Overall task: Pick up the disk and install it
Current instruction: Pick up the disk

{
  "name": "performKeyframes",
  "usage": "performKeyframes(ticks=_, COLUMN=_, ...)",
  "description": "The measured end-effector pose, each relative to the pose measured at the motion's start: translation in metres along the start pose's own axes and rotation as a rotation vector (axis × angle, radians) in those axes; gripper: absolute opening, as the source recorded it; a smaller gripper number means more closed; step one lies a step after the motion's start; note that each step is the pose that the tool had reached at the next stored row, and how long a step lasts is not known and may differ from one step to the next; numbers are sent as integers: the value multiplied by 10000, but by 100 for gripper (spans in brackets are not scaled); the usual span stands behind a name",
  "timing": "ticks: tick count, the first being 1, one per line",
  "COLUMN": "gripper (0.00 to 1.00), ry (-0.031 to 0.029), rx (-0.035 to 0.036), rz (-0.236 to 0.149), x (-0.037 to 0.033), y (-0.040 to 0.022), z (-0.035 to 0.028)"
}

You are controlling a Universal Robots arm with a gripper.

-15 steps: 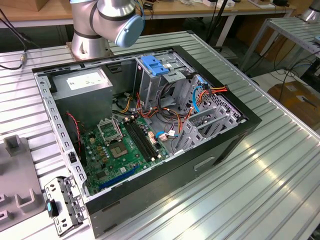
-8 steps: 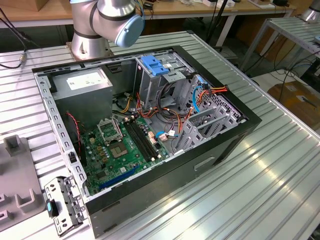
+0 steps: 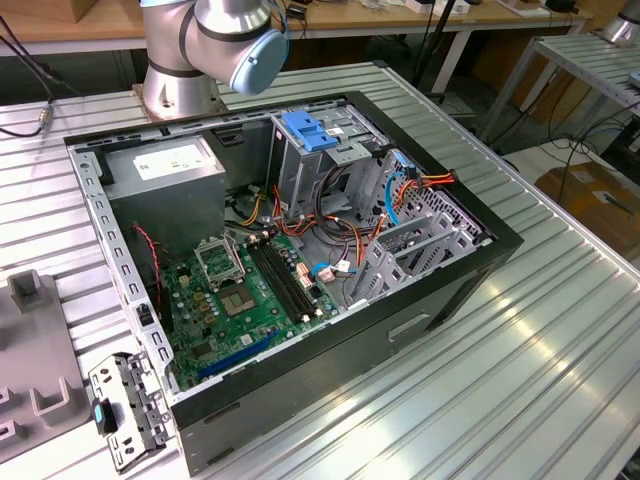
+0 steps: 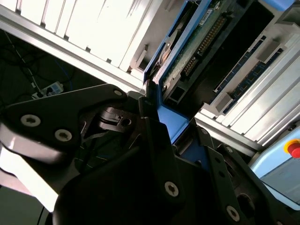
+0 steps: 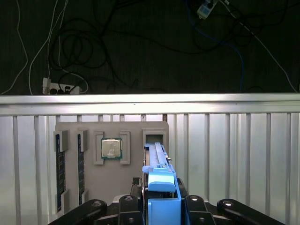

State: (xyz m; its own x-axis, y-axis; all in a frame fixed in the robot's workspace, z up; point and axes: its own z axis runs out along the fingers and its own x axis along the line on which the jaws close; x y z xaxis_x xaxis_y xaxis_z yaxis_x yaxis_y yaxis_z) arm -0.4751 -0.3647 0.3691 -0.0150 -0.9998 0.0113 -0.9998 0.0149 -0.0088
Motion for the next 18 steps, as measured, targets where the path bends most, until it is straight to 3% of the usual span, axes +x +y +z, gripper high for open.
performKeyframes(ticks=18, gripper=37, ry=-2, rx=2, rz=0, x=3, y=-2, z=-247)
